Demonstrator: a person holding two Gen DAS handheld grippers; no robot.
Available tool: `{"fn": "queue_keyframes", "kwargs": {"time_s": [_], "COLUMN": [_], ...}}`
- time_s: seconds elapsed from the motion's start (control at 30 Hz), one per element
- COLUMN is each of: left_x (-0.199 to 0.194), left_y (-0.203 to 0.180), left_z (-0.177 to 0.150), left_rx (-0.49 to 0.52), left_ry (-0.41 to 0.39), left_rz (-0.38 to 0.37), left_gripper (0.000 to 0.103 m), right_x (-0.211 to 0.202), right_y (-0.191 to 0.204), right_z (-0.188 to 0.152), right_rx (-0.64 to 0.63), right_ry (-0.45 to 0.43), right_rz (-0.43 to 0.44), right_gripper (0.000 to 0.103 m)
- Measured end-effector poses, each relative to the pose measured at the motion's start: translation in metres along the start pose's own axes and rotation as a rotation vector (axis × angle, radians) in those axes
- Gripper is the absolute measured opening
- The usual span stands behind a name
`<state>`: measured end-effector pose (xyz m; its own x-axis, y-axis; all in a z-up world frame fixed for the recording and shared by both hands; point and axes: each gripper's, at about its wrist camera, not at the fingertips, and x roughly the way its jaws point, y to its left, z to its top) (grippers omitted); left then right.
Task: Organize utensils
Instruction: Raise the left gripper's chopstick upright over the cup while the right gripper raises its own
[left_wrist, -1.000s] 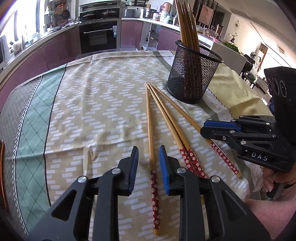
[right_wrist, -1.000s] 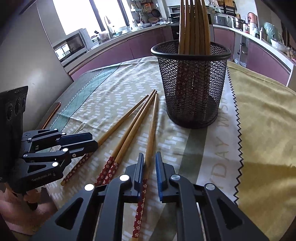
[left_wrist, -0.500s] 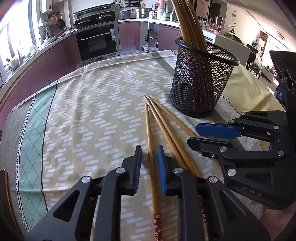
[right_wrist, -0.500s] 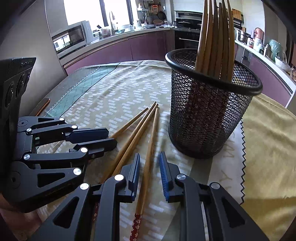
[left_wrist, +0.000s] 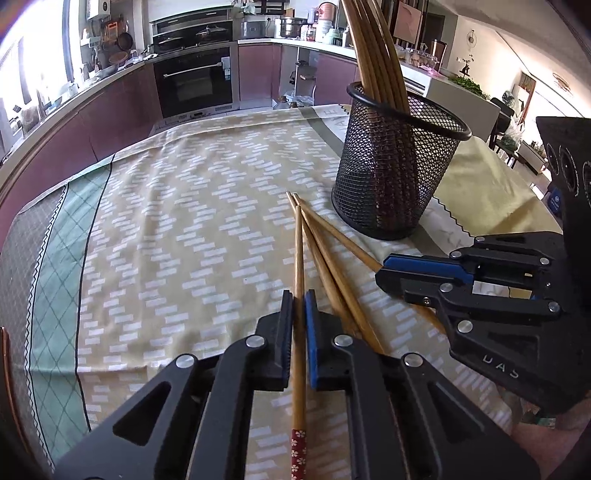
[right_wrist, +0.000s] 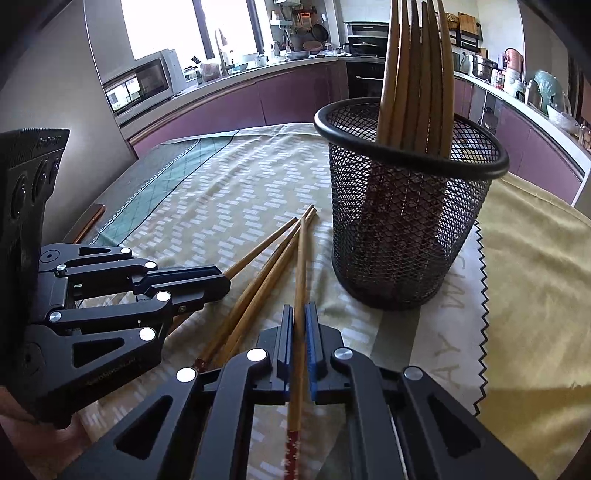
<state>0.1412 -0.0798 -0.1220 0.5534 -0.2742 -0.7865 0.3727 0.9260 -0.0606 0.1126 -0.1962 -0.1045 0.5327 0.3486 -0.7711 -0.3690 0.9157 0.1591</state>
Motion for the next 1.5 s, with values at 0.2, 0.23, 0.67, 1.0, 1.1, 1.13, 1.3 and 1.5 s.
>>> {"fn": "queue_keyframes", "kwargs": {"time_s": [0.2, 0.23, 0.67, 1.0, 1.1, 1.13, 1.3, 1.5], "left_x": [-0.019, -0.024, -0.085, -0.136, -0.145, -0.146, -0.154, -0.163], "left_y": [0.007, 0.009, 0.020, 0.017, 0.017, 0.018, 0.017, 0.006], "left_z": [0.000, 0.001, 0.013, 0.026, 0.028, 0.030, 0.041, 0.064], "left_rx": [-0.025, -0.030, -0.069, -0.059, -0.064, -0.068, -0.078, -0.054], "left_ry": [-0.024, -0.030, -0.122, -0.243, -0.266, -0.272, -0.315, -0.373], "left_rz": [-0.051, -0.061, -0.251, -0.327, -0.328, -0.333, -0.348, -0.331], "left_gripper": [0.007, 0.007, 0.007, 0.007, 0.007, 0.007, 0.007, 0.007], "right_x": [-0.021, -0.025, -0.083, -0.117, -0.125, -0.127, -0.136, -0.149], "right_y": [-0.006, -0.006, -0.025, -0.037, -0.037, -0.038, -0.039, -0.041], "right_z": [-0.003, -0.003, 0.001, 0.006, 0.007, 0.008, 0.017, 0.036], "right_rx": [0.015, 0.018, 0.061, 0.090, 0.087, 0.087, 0.081, 0.068], "right_ry": [-0.036, -0.045, -0.176, -0.284, -0.310, -0.318, -0.354, -0.405], "right_rz": [0.037, 0.048, 0.114, 0.125, 0.124, 0.125, 0.124, 0.115], "right_gripper": [0.006, 0.006, 0.006, 0.006, 0.006, 0.006, 0.006, 0.006]}}
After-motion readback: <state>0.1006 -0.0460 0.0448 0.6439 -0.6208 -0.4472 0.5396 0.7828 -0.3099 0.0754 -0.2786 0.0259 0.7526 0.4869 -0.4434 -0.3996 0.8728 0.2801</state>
